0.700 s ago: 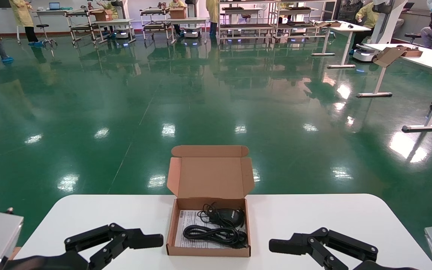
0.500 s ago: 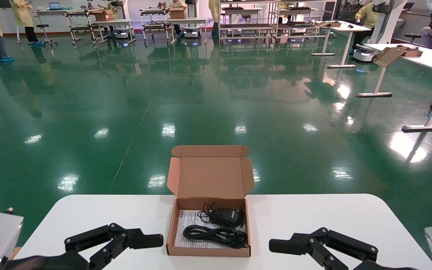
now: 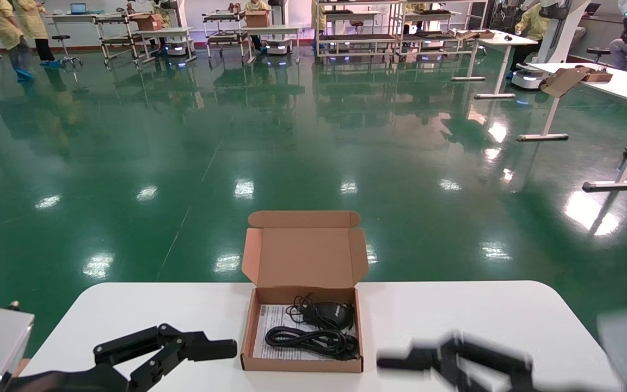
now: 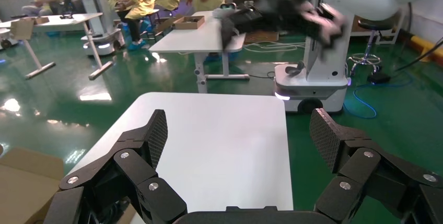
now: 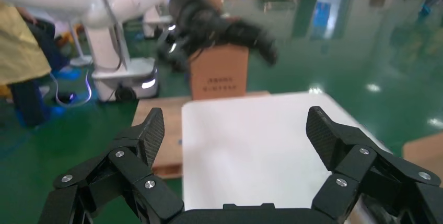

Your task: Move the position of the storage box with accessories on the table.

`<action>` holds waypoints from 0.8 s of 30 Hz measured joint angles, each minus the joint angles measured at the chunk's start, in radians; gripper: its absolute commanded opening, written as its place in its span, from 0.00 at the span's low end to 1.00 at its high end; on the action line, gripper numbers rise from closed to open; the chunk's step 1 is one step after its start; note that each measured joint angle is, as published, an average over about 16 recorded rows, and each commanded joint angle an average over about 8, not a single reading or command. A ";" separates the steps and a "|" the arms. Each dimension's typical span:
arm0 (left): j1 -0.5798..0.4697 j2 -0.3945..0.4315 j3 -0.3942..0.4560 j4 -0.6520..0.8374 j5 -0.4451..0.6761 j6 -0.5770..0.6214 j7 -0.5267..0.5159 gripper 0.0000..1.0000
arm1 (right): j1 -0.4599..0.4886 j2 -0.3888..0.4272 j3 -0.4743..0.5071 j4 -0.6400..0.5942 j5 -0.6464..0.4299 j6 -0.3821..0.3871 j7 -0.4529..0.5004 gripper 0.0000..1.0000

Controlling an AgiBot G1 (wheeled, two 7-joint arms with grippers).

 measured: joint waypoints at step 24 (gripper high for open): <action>0.000 0.000 0.000 0.000 0.000 0.000 0.000 1.00 | 0.552 -0.280 -0.349 -0.866 -0.464 0.065 0.175 1.00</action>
